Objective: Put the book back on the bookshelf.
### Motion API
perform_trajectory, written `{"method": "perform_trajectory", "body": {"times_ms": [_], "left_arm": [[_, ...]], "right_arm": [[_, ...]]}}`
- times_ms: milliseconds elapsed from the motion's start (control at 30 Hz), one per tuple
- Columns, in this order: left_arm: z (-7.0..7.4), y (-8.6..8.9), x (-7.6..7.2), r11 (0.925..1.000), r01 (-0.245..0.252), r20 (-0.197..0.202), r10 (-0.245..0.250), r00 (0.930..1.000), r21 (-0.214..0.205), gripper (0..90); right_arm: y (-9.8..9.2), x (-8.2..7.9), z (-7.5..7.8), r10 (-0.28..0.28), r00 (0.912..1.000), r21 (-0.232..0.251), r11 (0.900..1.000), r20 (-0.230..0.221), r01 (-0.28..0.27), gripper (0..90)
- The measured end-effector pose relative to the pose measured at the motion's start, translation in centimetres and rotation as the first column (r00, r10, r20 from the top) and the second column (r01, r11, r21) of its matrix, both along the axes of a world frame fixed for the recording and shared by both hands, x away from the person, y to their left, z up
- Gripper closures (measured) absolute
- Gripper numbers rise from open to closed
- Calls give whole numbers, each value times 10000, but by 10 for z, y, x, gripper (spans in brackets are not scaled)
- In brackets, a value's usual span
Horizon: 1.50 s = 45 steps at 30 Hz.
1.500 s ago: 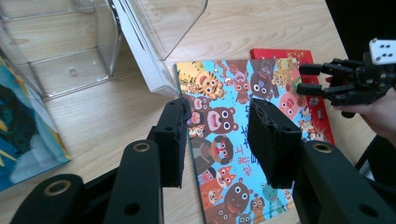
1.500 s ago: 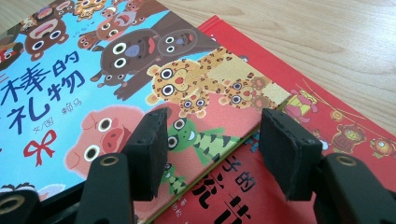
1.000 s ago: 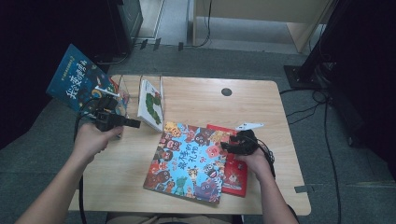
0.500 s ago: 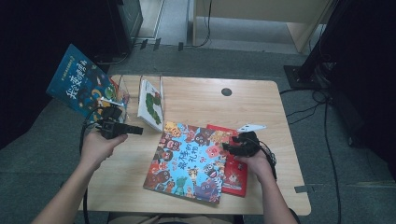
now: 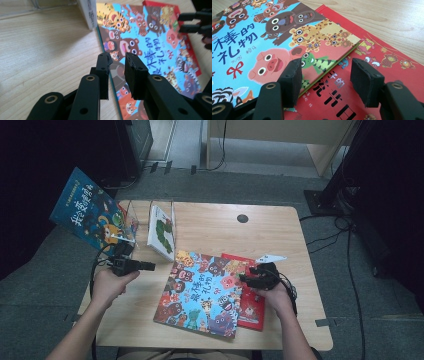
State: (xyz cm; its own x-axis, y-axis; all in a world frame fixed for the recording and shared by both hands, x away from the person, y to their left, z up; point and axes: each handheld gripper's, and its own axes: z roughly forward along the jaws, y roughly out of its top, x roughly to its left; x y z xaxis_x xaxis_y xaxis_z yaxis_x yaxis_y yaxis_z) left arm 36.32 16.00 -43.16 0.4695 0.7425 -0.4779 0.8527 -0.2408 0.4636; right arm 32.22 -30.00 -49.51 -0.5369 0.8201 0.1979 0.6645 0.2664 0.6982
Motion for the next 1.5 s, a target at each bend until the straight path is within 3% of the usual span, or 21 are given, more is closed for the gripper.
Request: {"method": "perform_trajectory", "body": {"times_ms": [267, 367, 667, 967, 1067, 1233, 1500], "left_arm": [[-23, -2, 1, 9999, 71, -319, -68, 9995, 102, 811], [-27, -3, 1, 9997, 142, -231, -137, 9996, 205, 840], [-45, -6, 4, 9996, 211, -565, -199, 9982, 207, 865], [-53, -11, 7, 9988, 323, -661, -298, 9974, 362, 854], [-55, -14, 7, 9992, 356, -762, -342, 9965, 162, 853], [-59, -19, 8, 9985, 488, -809, -468, 9956, 237, 854], [-63, -22, 9, 9982, 504, -888, -474, 9949, 323, 853]], "right_arm": [[5, -2, 1, 148, 9999, -117, 9998, 73, -147, 446], [5, -3, 1, 197, 9998, -97, 9998, 102, -196, 462], [4, -7, 1, 217, 9996, 6, 9998, 183, -217, 558], [-3, -13, 3, 87, 9998, -48, 10000, 176, -87, 695], [-5, -15, 1, 93, 9999, -213, 9997, 123, -91, 730], [-9, -17, -1, 47, 10000, -349, 9994, 29, -46, 786], [-9, -20, -4, 343, 9994, -608, 9975, -86, -347, 850]]}}
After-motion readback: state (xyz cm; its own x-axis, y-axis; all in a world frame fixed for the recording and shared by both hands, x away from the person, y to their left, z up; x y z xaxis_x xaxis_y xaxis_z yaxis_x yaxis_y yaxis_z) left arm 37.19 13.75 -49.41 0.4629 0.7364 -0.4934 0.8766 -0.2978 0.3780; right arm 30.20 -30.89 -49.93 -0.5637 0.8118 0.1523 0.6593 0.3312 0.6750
